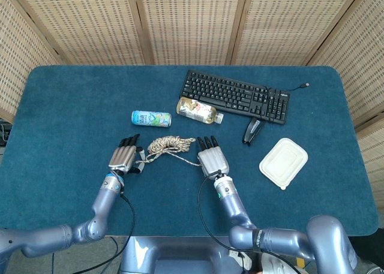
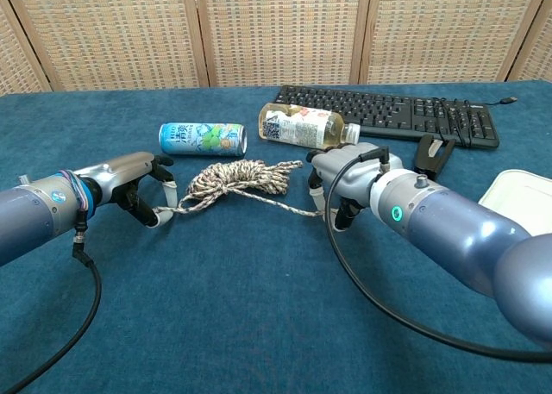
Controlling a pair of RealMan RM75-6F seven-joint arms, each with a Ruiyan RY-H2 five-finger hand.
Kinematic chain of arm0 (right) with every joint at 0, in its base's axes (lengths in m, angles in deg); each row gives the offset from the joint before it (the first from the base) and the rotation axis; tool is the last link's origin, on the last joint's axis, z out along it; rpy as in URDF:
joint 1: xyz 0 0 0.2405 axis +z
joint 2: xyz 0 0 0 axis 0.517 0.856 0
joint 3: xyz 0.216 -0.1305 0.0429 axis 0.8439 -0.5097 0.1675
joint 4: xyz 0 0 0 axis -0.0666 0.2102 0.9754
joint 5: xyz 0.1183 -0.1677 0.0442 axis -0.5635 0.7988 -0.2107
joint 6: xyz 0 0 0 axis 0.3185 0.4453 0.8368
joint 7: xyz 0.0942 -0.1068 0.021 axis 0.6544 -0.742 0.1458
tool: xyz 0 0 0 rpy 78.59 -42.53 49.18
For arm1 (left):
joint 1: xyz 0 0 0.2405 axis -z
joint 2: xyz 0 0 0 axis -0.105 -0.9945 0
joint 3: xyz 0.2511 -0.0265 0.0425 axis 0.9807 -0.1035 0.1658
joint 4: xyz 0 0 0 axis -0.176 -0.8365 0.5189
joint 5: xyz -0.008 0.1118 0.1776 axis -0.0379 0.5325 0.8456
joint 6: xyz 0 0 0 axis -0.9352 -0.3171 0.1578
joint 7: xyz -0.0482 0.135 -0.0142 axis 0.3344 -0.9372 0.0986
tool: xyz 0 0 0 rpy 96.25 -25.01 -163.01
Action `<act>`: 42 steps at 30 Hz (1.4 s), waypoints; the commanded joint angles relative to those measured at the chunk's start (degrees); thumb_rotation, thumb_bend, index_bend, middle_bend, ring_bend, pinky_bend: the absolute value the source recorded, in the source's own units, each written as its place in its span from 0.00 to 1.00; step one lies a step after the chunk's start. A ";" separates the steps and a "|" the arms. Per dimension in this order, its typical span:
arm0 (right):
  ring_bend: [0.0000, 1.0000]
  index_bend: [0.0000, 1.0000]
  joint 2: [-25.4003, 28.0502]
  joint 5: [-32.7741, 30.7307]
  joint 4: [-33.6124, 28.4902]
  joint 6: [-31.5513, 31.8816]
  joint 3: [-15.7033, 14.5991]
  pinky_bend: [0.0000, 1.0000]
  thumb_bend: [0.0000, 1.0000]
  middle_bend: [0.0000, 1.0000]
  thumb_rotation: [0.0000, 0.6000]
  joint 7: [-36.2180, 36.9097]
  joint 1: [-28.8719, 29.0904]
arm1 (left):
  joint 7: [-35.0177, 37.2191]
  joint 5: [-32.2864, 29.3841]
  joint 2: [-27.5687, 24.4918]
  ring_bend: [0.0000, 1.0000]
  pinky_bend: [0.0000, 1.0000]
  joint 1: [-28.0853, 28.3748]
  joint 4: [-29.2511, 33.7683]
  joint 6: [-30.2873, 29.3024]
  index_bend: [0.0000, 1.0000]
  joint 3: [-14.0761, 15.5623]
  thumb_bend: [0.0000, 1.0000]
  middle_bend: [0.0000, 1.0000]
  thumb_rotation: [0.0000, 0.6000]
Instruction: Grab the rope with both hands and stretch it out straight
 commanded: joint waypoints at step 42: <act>0.00 0.77 3.44 5.01 -1.84 2.90 -1.28 0.00 0.45 0.07 1.00 1.18 -1.67 | 4.80 10.69 -5.57 0.00 0.00 -4.09 -0.54 -6.04 0.80 -0.09 0.50 0.00 1.00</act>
